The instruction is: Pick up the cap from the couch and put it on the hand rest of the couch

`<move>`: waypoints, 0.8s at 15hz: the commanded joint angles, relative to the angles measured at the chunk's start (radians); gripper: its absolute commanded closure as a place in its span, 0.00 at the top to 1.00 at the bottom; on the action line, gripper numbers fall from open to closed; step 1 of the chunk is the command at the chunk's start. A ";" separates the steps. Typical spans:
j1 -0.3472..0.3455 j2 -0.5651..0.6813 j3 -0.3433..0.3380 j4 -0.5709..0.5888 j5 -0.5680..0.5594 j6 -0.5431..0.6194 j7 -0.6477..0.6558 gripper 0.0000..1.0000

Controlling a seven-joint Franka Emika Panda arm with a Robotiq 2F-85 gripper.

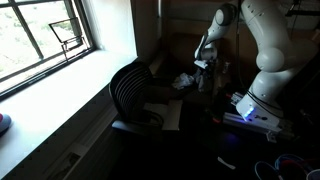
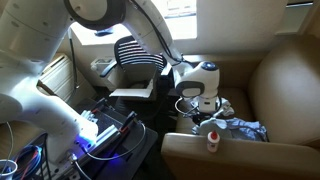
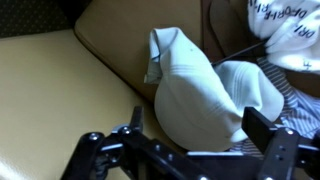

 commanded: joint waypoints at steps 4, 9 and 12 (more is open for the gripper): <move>0.017 0.042 -0.032 0.033 0.037 -0.009 -0.025 1.00; 0.024 0.042 -0.032 0.036 0.037 -0.011 -0.024 1.00; 0.024 0.042 -0.032 0.036 0.037 -0.012 -0.024 1.00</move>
